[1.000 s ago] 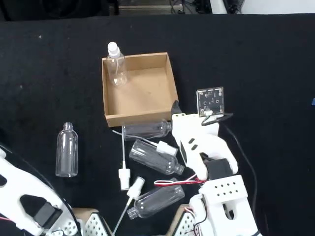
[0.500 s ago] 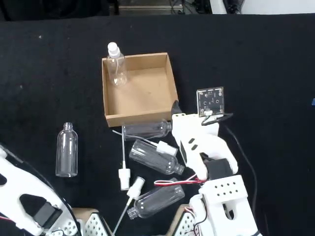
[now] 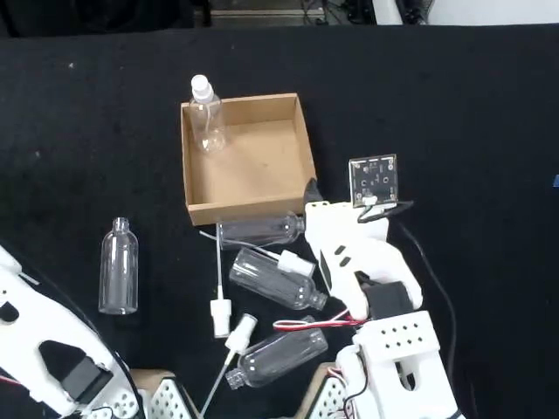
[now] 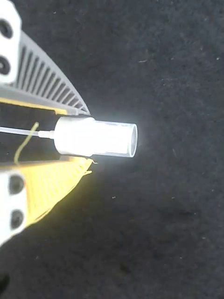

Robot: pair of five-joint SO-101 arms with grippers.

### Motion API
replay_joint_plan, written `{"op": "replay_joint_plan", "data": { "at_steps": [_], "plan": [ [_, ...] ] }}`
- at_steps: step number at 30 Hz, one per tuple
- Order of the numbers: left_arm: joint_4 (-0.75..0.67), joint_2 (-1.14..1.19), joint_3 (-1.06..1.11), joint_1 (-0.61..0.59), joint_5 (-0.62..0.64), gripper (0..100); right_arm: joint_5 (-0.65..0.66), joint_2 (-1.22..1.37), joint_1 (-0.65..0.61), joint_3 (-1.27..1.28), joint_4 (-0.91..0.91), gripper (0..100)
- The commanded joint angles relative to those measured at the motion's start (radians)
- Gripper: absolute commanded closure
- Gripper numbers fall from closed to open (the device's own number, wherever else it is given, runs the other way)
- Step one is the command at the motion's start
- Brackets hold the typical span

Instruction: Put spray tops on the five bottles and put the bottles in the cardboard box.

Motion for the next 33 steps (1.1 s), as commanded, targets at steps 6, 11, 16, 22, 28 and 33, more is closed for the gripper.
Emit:
{"op": "replay_joint_plan", "data": {
  "at_steps": [6, 11, 16, 22, 28, 33],
  "plan": [
    [0.020, -0.365, 0.369, 0.053, -0.002, 94, 0.002, -0.028, -0.008, -0.035, -0.021, 80.0],
    [0.017, -0.755, 0.743, 0.229, -0.104, 94, 0.008, -0.028, 0.018, -0.039, -0.020, 80.0],
    [0.012, -1.053, 0.963, 0.466, -0.187, 94, 0.002, -0.028, 0.147, -0.117, 0.029, 80.0],
    [0.012, -1.157, 1.093, 0.803, -0.193, 94, 0.000, -0.027, 0.178, -0.111, 0.017, 80.0],
    [-0.020, -1.132, 1.234, 0.967, -0.184, 88, 0.000, -0.027, 0.178, -0.081, -0.029, 80.0],
    [-0.057, -1.134, 1.280, 0.981, -0.183, 86, 0.000, -0.027, 0.193, -0.087, -0.028, 80.0]
  ]
}}
